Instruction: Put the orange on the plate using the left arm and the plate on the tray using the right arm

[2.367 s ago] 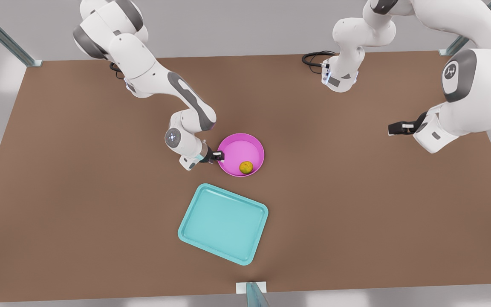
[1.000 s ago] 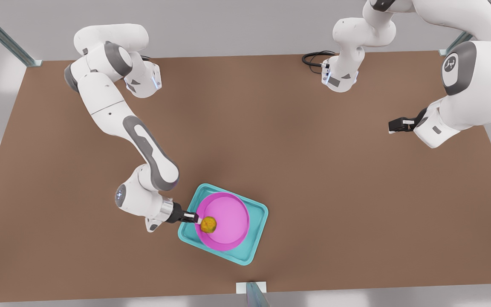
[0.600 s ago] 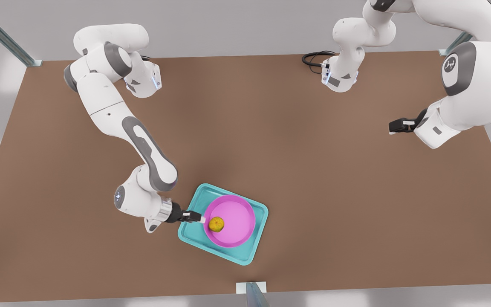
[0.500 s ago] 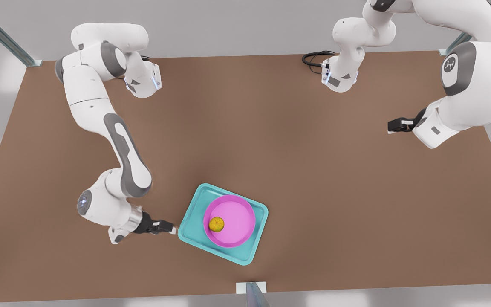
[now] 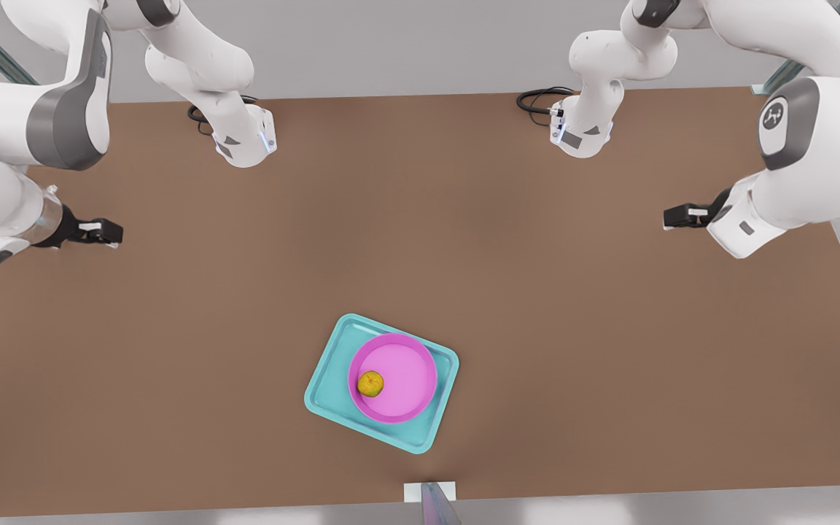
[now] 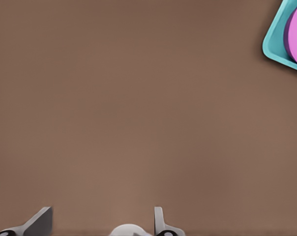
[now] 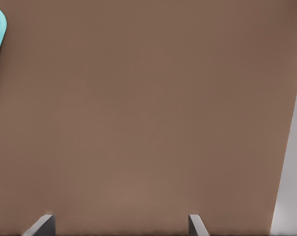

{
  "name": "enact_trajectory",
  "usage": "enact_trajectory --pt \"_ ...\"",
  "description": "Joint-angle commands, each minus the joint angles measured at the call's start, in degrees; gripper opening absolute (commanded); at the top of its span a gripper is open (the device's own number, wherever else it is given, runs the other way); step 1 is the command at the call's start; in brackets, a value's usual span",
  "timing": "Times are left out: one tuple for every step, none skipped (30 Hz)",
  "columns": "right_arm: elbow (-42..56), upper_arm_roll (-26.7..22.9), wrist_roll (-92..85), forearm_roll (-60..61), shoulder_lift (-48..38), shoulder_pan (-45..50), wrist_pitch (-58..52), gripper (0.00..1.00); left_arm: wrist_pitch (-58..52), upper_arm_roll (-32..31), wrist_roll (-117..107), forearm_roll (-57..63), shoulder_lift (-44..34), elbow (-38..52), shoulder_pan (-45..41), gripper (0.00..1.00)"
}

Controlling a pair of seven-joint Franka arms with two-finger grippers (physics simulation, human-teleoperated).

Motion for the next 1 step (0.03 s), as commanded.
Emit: enact_trajectory --pt "-0.06 -0.07 -1.91 0.07 -0.13 -0.03 -3.58 1.0 -0.32 0.0 -0.04 0.19 0.03 -0.04 0.0 1.0"
